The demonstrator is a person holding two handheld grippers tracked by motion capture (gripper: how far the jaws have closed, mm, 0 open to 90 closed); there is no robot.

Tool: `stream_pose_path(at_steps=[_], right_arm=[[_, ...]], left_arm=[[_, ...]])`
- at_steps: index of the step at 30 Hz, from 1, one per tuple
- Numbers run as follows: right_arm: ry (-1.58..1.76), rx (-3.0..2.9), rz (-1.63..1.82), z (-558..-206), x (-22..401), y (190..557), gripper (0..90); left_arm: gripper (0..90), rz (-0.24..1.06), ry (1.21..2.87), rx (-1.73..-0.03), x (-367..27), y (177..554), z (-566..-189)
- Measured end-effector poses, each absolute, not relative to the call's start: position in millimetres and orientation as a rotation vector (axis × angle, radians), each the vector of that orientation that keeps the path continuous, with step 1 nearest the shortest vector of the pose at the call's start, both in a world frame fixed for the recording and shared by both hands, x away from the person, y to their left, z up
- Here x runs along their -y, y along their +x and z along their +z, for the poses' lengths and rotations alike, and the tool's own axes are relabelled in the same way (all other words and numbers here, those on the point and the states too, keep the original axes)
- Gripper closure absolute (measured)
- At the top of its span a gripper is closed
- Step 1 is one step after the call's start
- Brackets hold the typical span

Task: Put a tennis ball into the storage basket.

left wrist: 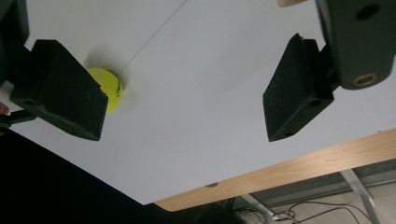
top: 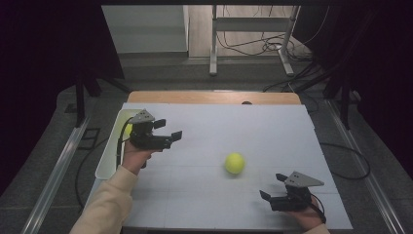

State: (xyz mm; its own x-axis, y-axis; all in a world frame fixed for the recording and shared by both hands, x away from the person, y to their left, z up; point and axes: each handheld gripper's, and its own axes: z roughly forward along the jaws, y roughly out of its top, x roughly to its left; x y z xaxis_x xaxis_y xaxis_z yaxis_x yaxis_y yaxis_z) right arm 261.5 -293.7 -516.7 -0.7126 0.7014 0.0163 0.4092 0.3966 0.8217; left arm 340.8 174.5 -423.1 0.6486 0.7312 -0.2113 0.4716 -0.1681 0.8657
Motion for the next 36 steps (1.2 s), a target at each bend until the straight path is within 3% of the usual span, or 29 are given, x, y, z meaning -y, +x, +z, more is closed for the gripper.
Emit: stream_pose_path(at_steps=[36], right_arm=[[0.963, -2.326, 1.233, -516.9, 291.1, 266.2, 11.2]], left_arm=[[14.7, 0.206, 1.892, -0.862, -127.2, 339.4, -435.0]])
